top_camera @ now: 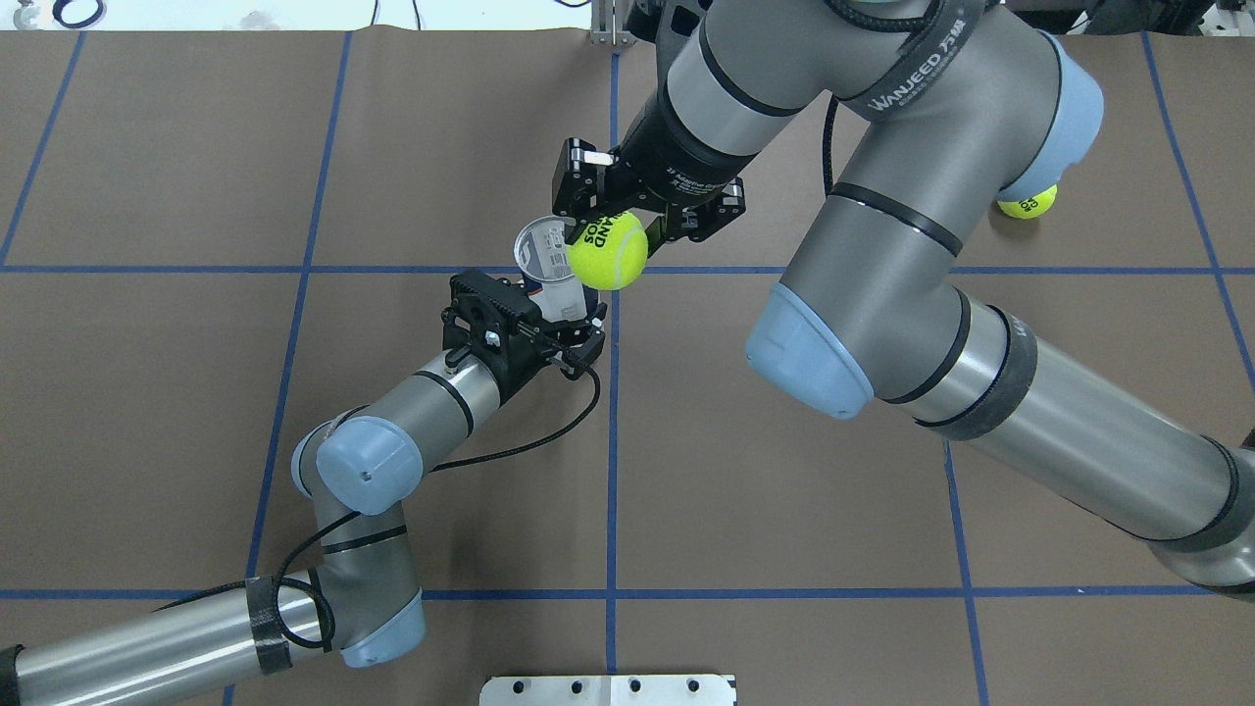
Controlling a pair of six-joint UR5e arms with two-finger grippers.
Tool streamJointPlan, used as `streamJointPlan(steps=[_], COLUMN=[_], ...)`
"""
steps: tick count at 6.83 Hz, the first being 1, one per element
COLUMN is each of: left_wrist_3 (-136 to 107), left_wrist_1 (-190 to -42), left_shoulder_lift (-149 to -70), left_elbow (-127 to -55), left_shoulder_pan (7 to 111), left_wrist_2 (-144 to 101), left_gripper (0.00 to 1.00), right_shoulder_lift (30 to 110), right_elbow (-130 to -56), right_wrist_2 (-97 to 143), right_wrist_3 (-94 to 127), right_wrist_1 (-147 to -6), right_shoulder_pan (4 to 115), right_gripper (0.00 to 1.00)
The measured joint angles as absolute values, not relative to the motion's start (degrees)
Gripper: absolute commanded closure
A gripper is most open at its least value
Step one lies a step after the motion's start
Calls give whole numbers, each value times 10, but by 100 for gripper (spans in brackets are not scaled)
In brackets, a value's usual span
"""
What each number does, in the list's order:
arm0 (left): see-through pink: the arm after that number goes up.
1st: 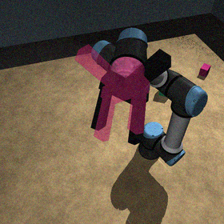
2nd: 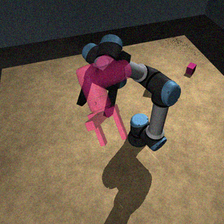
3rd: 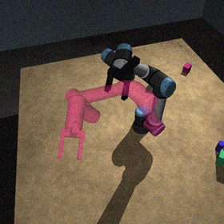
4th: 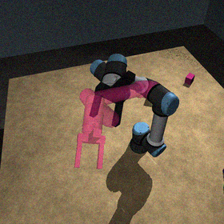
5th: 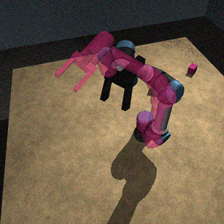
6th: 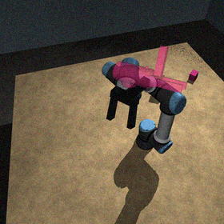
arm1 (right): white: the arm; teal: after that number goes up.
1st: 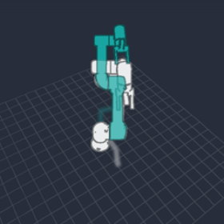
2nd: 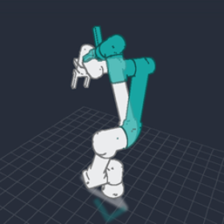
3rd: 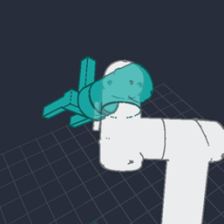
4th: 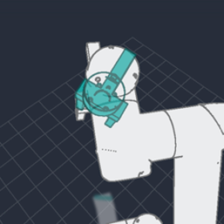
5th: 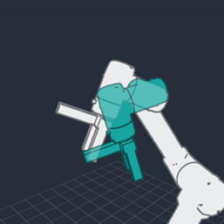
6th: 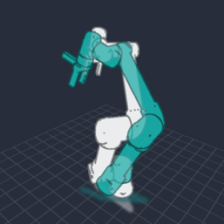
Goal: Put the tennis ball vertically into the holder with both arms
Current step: 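Carry the ball with the right gripper above the can's open top, then open the right gripper to drop the ball into the can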
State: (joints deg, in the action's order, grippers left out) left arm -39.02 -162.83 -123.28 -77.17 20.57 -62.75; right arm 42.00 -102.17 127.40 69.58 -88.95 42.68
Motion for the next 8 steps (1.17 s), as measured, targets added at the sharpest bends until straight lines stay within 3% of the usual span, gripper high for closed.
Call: streamJointPlan(steps=[3,8], left_wrist_3=[-390,-390], left_wrist_1=[-1629,-1629], left_shoulder_lift=[-1234,-1234], left_elbow=[-772,-773], left_shoulder_pan=[205,206], left_wrist_2=[-628,-628], left_gripper=[21,21], right_shoulder_lift=[355,340], right_elbow=[-933,-895], right_wrist_2=[1256,1225], right_wrist_3=[705,696], right_wrist_1=[-887,-884], right_shoulder_pan=[425,425], right_gripper=[100,100])
